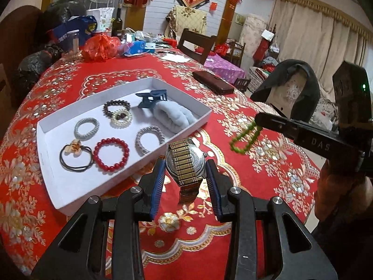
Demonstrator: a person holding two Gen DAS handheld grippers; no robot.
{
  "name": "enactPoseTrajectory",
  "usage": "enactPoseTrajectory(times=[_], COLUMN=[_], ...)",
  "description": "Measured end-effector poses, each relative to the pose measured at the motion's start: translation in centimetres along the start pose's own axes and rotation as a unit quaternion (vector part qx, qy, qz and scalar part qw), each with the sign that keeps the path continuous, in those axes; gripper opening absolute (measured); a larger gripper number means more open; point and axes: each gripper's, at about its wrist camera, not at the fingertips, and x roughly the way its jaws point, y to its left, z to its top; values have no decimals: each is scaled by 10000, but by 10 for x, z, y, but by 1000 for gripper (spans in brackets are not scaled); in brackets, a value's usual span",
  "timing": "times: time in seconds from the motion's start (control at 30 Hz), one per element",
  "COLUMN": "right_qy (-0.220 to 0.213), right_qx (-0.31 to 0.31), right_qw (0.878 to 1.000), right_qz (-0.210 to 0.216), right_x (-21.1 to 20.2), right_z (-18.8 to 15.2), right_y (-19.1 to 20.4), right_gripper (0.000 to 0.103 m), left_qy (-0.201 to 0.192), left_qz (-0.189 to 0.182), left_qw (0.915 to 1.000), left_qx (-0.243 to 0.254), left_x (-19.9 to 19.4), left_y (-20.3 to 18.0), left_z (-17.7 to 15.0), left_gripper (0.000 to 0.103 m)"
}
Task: Organize jewelry
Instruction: 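Carry the watch and green bracelet with both tools over the box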
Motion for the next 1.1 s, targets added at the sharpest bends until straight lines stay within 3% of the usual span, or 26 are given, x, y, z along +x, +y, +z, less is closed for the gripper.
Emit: enactPoseTrajectory(times=[0.53, 0.77, 1.1], right_qy=[27, -342, -121], right_qx=[-643, -1178, -1458], right_qw=[9973, 9910, 9879], right_qz=[-357, -542, -512], right_x=[19, 18, 44], right_z=[33, 47, 60], right_y=[39, 59, 75], right_gripper=[8, 8, 8], left_qy=[-326, -418, -373], left_qz=[320, 534, 716], left_qw=[9985, 9967, 9953], left_qx=[-306, -451, -526], left_x=[-12, -16, -11], left_y=[47, 73, 98], left_z=[39, 51, 59], left_gripper=[34, 34, 34])
